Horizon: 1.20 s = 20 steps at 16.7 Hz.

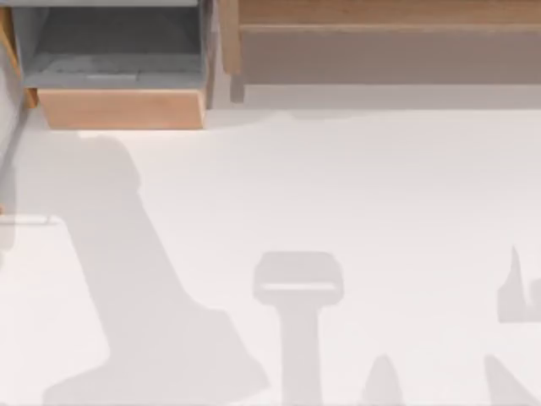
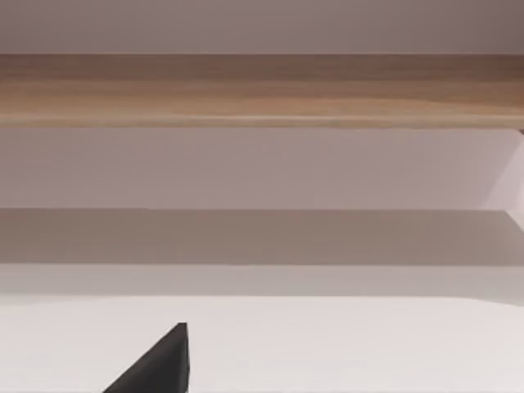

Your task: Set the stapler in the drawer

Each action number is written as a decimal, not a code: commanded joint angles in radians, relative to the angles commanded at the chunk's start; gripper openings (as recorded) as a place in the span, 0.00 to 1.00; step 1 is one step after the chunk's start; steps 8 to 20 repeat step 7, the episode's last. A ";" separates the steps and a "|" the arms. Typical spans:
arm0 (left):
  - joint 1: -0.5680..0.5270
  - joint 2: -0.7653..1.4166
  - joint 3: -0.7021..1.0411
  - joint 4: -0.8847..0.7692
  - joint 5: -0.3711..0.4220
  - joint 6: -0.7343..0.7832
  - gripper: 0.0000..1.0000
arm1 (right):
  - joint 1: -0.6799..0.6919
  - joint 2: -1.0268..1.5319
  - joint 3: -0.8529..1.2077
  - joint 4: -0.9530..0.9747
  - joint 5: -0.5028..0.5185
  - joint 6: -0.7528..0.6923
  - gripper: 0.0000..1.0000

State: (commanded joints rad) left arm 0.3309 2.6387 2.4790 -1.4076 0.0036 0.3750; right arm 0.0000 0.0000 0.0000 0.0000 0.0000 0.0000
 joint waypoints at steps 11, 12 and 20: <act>0.000 0.000 0.000 0.000 0.000 0.000 1.00 | 0.000 0.000 0.000 0.000 0.000 0.000 1.00; 0.000 0.000 0.000 0.000 0.000 0.000 1.00 | 0.000 0.000 0.000 0.000 0.000 0.000 1.00; 0.000 0.000 0.000 0.000 0.000 0.000 1.00 | 0.000 0.000 0.000 0.000 0.000 0.000 1.00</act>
